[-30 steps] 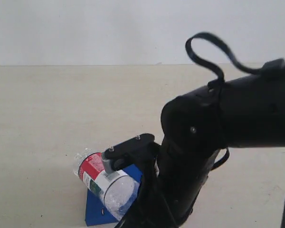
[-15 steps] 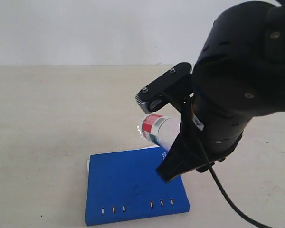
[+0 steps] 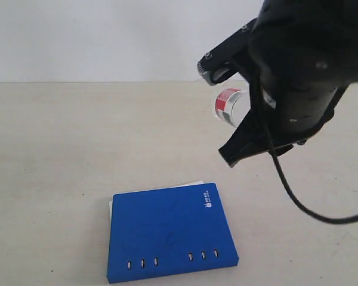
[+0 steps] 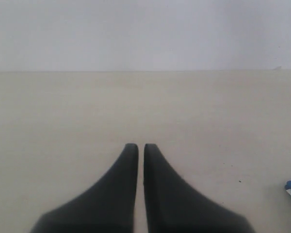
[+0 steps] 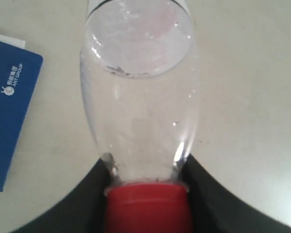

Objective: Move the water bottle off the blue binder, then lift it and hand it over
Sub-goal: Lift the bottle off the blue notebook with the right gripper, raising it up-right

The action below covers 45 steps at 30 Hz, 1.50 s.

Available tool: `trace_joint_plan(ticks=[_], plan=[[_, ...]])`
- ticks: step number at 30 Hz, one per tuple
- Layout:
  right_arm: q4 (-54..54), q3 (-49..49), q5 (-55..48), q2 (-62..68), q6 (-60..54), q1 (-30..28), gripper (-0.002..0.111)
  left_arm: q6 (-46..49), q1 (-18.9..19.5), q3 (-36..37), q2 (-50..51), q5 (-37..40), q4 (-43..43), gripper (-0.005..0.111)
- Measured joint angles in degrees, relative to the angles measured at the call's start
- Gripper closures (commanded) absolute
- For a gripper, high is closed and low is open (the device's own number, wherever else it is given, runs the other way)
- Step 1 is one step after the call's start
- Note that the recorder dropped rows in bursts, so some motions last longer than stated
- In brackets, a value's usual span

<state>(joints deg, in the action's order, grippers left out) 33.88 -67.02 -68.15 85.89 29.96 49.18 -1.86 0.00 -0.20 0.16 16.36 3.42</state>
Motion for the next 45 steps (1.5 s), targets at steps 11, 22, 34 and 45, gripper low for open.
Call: trace_joint_plan(ticks=[11,22,34,45], plan=[[-33.9,-5.9,-2.5,0.0,-27.2,-24.5,0.108,0.0,0.0,0.0,0.0,0.0,0.0,0.102],[-34.3,-8.6,-2.3,1.9,-32.4,-31.7,0.108,0.0,0.0,0.0,0.0,0.0,0.0,0.102],[-31.8,-8.8,-2.3,11.7,-39.9,-31.9,0.108,0.0,0.0,0.0,0.0,0.0,0.0,0.102],[-22.2,-18.7,-2.4,14.6,-39.7,-31.9,0.108,0.0,0.0,0.0,0.0,0.0,0.0,0.102]])
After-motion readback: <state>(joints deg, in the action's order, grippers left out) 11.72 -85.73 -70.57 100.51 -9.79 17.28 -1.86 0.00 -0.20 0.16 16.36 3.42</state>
